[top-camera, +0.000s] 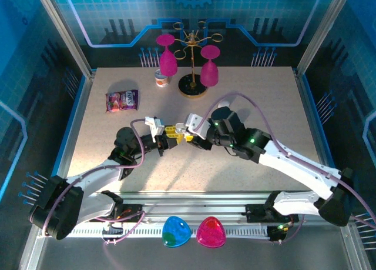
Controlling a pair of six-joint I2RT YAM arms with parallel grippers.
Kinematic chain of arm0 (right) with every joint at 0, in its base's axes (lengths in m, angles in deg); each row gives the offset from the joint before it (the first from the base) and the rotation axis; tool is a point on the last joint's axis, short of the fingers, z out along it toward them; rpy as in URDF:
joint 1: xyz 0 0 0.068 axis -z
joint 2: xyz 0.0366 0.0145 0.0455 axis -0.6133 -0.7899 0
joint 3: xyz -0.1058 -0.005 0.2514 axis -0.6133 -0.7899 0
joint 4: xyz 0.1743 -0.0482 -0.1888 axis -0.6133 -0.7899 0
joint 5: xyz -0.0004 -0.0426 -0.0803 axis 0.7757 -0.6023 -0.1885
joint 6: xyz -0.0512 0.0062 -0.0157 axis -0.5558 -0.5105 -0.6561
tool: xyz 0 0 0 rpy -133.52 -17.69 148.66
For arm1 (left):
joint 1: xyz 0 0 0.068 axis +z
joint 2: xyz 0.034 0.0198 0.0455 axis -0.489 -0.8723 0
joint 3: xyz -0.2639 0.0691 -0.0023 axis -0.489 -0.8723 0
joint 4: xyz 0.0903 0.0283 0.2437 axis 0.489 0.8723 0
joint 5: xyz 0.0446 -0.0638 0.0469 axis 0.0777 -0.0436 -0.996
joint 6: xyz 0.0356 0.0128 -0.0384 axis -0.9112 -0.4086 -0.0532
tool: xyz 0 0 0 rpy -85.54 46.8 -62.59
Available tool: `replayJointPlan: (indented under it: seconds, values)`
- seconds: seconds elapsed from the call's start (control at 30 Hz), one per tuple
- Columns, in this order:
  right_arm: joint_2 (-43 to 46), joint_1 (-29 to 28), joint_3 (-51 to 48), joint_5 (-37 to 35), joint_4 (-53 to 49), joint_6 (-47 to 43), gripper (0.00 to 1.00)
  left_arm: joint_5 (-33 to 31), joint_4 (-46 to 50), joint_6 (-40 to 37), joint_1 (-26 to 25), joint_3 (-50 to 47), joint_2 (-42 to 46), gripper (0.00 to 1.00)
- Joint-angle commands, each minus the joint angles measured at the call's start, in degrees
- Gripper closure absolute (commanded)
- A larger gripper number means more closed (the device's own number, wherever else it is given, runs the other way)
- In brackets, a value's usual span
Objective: Insert the wireless bluetooth earbuds into the charging case
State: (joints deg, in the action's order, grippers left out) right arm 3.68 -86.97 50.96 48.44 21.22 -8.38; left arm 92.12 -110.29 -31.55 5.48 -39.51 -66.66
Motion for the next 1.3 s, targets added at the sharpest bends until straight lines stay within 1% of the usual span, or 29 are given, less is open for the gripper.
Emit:
replayJointPlan:
  seconds: [0.0, 0.07, 0.13, 0.2, 0.3, 0.4, 0.47, 0.63, 0.73, 0.8, 1.0, 1.17, 1.27]
  values:
    - [3.53, 2.95, -1.97, 6.24, 4.81, 5.52, 0.48, 0.12, -4.32, -0.31, -0.02, 0.12, -0.81, 0.96]
    - [4.06, 4.63, -2.42, 7.27, 7.24, 10.66, 0.44, 0.70, -5.30, -0.72, 0.00, -0.10, -1.32, 0.96]
    - [3.12, 6.86, -0.89, 6.90, 6.81, 16.95, 0.41, 1.88, -6.81, -1.22, -0.03, -0.44, -1.65, 0.97]
    - [0.93, 9.16, 1.81, 6.67, 3.83, 22.21, 0.39, 3.62, -8.23, -1.80, -0.03, -0.63, -2.26, 0.96]
    - [-2.37, 10.95, 5.87, 8.14, -1.32, 25.25, 0.37, 6.86, -11.57, -1.90, 0.00, -0.90, -3.87, 0.96]
    - [-5.37, 11.18, 9.21, 9.37, -5.67, 24.83, 0.37, 8.36, -16.58, -0.19, -0.10, -1.38, -5.59, 0.96]
    - [-6.45, 11.27, 10.15, 10.58, -7.29, 23.79, 0.37, 8.56, -18.07, 0.93, -0.08, -1.37, -6.34, 0.96]
    - [-6.77, 11.28, 10.12, 14.53, -10.09, 19.42, 0.37, 8.26, -17.64, 1.09, -0.05, -1.15, -5.97, 0.96]
    - [-7.00, 11.14, 11.00, 17.95, -13.79, 16.83, 0.37, 7.72, -16.19, 0.85, -0.09, -0.80, -5.42, 0.96]
    - [-6.65, 10.83, 11.11, 18.39, -15.17, 15.72, 0.37, 6.87, -15.24, 0.86, -0.04, -0.57, -5.31, 0.95]
    - [-2.39, 10.81, 7.92, 21.13, -13.76, 13.51, 0.37, 4.77, -13.95, 2.62, -0.03, 0.40, -5.74, 0.95]
    - [1.17, 10.83, 3.03, 27.89, -7.01, 11.43, 0.36, 7.17, -13.15, 4.20, -0.03, 1.76, -5.92, 0.95]
    - [1.54, 10.87, 0.45, 30.82, -4.01, 9.20, 0.36, 10.05, -12.80, 4.80, 0.04, 2.37, -6.09, 0.95]
